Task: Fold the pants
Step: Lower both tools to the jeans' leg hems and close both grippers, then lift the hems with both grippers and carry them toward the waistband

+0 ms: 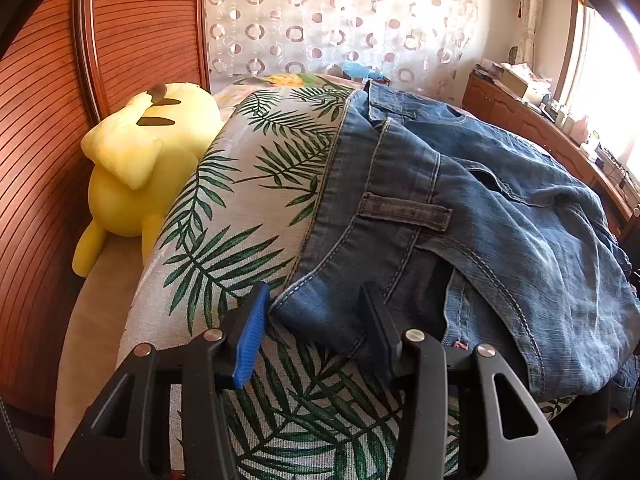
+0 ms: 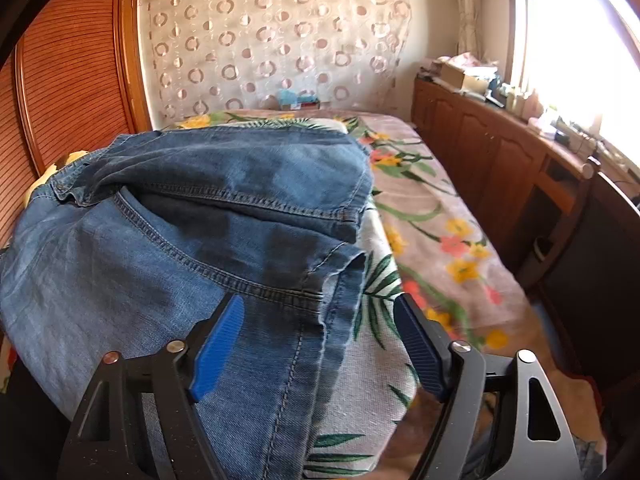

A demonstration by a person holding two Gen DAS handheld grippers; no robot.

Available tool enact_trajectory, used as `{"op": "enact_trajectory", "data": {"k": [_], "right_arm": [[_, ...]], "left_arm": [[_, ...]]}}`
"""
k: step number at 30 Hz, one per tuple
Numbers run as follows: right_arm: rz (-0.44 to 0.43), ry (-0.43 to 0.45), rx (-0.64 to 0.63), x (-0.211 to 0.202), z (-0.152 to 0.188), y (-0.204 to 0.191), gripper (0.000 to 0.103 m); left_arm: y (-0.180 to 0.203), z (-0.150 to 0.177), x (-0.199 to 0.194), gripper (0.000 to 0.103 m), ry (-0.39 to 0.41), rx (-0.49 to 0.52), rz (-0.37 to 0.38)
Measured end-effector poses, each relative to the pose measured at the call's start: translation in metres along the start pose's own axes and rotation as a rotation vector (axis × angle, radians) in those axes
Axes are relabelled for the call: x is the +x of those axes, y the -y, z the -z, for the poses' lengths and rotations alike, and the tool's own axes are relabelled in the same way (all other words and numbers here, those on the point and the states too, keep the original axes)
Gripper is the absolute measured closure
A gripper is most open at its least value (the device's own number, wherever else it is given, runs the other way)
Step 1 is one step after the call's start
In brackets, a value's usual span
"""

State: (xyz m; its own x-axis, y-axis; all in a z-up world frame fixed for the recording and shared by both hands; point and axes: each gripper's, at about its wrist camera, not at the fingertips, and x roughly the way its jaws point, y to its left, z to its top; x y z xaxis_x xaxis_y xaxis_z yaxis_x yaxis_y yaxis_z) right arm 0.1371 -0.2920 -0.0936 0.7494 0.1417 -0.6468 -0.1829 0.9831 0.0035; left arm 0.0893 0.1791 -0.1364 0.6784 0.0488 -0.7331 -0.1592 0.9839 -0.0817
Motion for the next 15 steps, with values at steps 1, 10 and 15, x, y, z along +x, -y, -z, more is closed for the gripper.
{"op": "enact_trajectory", "data": {"k": [1, 10, 15], "right_arm": [[-0.005, -0.01, -0.002, 0.001, -0.001, -0.001, 0.029], [-0.016, -0.051, -0.009, 0.003, -0.008, 0.007, 0.051], [-0.014, -0.05, -0.013, 0.007, -0.011, 0.012, 0.076]], "left_arm": [[0.0, 0.0, 0.0, 0.057, 0.0, 0.002, -0.001], [-0.001, 0.0, -0.004, 0.082, -0.005, 0.001, 0.023], [-0.004, 0.003, -0.013, 0.087, 0.007, -0.007, 0.047]]}}
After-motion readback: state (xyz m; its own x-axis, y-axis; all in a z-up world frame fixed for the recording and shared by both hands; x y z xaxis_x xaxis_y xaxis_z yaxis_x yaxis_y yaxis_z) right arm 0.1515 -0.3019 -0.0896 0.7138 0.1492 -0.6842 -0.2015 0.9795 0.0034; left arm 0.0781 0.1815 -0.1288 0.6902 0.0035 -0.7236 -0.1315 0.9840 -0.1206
